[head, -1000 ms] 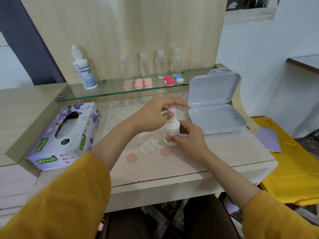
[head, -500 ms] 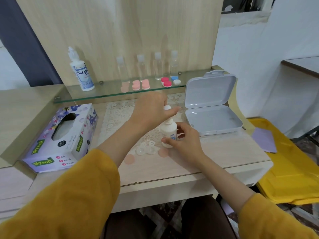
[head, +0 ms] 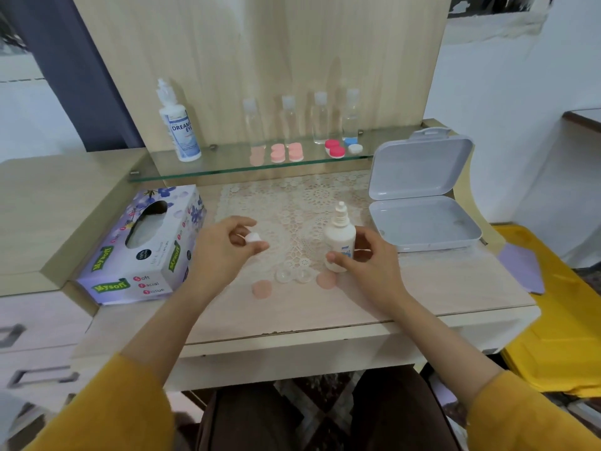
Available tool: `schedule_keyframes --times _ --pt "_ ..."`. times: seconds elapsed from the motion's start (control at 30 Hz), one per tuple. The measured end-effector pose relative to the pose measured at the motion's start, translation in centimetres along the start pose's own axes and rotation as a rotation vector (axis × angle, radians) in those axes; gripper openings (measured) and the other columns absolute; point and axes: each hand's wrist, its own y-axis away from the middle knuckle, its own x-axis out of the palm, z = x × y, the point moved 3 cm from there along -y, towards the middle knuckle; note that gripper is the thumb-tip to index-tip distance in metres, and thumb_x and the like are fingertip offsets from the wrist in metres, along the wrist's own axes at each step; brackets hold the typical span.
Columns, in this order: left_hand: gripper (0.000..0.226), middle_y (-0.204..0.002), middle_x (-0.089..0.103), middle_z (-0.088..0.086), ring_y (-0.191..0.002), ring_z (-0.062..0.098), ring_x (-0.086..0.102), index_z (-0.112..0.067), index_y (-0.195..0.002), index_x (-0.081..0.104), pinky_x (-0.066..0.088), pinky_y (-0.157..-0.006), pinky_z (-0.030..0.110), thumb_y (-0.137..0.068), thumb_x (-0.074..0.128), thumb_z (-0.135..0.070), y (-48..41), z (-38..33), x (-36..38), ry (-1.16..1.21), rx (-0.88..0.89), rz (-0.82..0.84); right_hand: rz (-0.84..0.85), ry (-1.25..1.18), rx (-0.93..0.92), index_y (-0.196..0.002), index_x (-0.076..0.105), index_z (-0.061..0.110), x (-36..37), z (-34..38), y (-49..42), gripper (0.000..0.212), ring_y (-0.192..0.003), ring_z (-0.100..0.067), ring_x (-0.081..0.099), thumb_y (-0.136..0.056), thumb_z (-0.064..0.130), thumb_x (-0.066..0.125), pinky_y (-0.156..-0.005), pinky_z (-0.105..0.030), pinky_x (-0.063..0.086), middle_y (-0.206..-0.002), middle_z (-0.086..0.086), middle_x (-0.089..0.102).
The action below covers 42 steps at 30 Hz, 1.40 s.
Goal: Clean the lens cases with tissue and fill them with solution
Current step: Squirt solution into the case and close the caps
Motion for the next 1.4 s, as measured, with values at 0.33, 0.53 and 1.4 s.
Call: schedule_keyframes --times 0.33,0.53,1.4 --pt "0.027 -0.092 0.062 0.0 -0.073 -0.002 0.055 -0.004 -0.099 0.07 0.038 -0.066 -0.004 -0.072 0.074 -0.001 2.0 5.3 -1.9 -0.029 -0.044 -0.071 -0.004 -0.081 0.022 -0.109 0.062 0.015 0.2 -0.1 0.2 0.044 -0.088 -0.003 0.063 -0.069 0.008 0.078 -0.068 -0.01 0.049 -0.1 0.007 0.066" --pt "0.028 -0.103 0.064 0.01 -0.082 0.016 0.058 -0.004 -0.103 0.069 0.04 -0.076 0.009 -0.075 0.073 -0.006 1.7 5.3 -1.0 -0.148 0.059 -0.081 -0.004 -0.077 0.029 -0.106 0.063 0.019 0.3 -0.1 0.3 0.042 -0.09 -0.006 0.064 -0.069 0.01 0.078 -0.073 -0.019 0.053 -0.101 0.008 0.067" --pt "0.037 -0.099 0.054 -0.006 -0.099 0.008 0.045 -0.022 -0.106 0.068 0.033 -0.089 0.019 -0.072 0.076 -0.034 3.8 3.2 4.5 -0.031 0.106 0.19 0.108 0.403 -0.246 -0.115 0.059 0.013 -1.0 2.0 -1.2 0.047 -0.088 -0.012 0.053 -0.072 0.009 0.076 -0.073 -0.009 0.037 -0.099 0.004 0.059"
